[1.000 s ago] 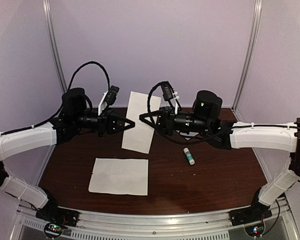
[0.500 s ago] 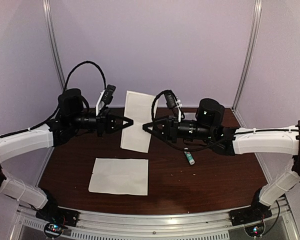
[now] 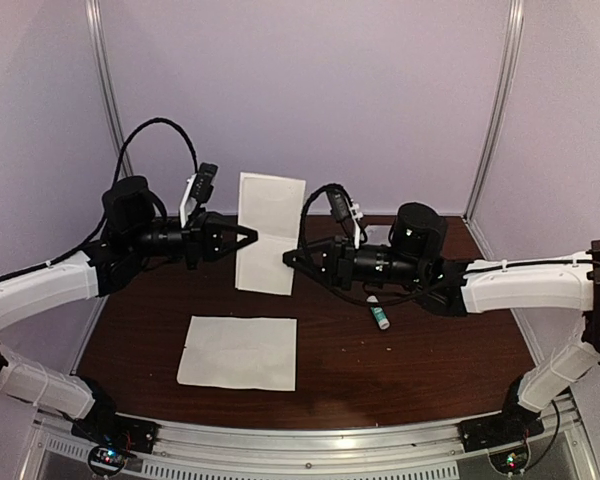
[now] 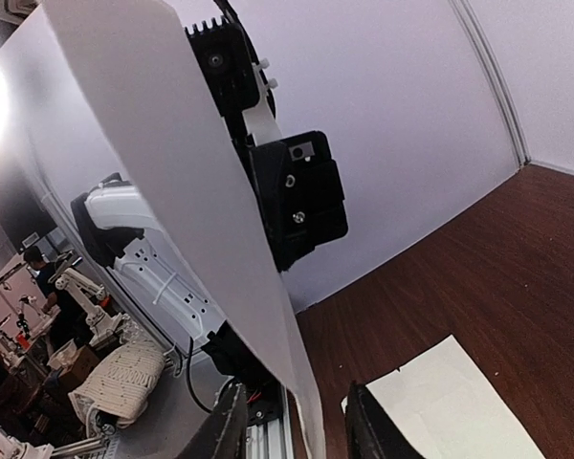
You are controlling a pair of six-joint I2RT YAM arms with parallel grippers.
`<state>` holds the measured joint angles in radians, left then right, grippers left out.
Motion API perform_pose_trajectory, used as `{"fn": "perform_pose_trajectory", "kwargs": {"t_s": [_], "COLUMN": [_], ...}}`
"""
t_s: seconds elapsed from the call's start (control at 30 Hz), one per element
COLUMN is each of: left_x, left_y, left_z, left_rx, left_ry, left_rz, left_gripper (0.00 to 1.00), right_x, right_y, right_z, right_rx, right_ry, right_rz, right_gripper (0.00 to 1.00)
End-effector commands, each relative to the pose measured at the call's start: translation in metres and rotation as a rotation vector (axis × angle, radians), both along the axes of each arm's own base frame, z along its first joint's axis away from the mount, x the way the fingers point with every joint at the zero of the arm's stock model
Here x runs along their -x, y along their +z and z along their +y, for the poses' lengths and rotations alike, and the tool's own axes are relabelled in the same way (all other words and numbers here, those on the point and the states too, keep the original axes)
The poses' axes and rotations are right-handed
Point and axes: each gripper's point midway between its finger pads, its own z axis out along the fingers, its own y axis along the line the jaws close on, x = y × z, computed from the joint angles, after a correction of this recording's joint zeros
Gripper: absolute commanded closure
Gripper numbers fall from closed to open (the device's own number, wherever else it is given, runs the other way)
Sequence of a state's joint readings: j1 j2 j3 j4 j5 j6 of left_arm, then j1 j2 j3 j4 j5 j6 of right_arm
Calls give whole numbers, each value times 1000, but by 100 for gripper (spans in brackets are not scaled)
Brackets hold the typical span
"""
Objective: Place the letter into the envelope and seal it
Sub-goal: Move the envelope to the center of the board.
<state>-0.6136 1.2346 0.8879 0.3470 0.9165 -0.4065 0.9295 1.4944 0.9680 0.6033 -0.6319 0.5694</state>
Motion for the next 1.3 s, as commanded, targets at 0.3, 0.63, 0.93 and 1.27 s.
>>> {"fn": "perform_pose_trajectory", "kwargs": {"t_s": [0.3, 0.63, 0.93, 1.27], "left_x": [-4, -7, -8, 4], "left_y": [22, 24, 23, 17], "left_z": [12, 17, 17, 6], "left_rx": [67, 74, 71, 54], "left_ry": [44, 66, 65, -15], "left_rz": [-62, -66, -67, -65], "left_gripper": [100, 100, 100, 100], "right_x": [14, 16, 15, -6], "right_y": [-29, -45, -38, 26], "right_z": [12, 14, 13, 2], "right_rx": [19, 46, 27, 6], "right_ry": [45, 51, 42, -58], "right_rz": [63, 93, 78, -115], "right_gripper": [100, 77, 99, 48]}}
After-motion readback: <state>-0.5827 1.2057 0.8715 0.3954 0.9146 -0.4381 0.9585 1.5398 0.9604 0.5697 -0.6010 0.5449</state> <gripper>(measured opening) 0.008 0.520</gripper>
